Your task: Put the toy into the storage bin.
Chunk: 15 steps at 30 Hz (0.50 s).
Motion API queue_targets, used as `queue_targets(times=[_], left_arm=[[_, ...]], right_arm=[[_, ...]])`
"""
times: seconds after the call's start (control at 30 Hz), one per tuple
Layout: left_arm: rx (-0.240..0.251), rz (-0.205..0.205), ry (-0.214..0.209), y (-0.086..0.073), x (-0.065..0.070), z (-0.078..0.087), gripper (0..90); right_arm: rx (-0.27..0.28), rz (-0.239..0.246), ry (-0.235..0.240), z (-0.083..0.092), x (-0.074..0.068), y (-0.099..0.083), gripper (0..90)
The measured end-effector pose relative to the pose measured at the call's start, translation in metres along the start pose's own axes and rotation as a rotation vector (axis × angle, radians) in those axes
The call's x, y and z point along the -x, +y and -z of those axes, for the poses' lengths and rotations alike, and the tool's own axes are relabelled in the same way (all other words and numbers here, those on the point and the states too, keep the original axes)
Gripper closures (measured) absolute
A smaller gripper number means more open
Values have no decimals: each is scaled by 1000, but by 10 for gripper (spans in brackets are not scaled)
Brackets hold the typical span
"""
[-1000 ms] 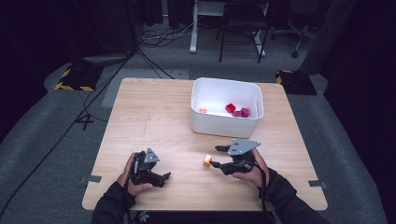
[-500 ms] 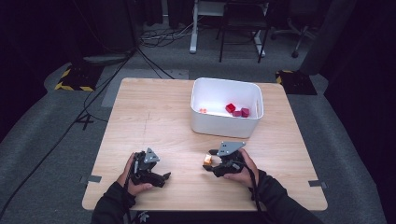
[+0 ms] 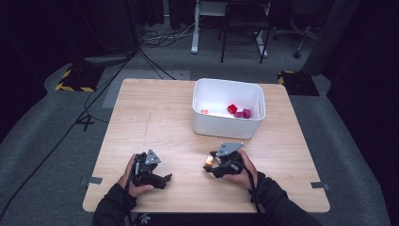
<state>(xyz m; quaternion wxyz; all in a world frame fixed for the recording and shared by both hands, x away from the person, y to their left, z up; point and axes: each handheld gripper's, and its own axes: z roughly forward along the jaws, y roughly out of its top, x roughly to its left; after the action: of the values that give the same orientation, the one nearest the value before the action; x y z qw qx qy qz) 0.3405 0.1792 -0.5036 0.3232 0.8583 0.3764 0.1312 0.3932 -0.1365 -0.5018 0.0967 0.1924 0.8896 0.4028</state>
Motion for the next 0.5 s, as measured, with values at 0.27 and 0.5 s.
queue_targets(times=[0.27,0.5], left_arm=[[0,0,0,0,0,0,3],[0,0,0,0,0,0,3]], right_arm=[[3,-18,0,-1,-2,-1,469],[48,-32,-19,9,0,-3,591]])
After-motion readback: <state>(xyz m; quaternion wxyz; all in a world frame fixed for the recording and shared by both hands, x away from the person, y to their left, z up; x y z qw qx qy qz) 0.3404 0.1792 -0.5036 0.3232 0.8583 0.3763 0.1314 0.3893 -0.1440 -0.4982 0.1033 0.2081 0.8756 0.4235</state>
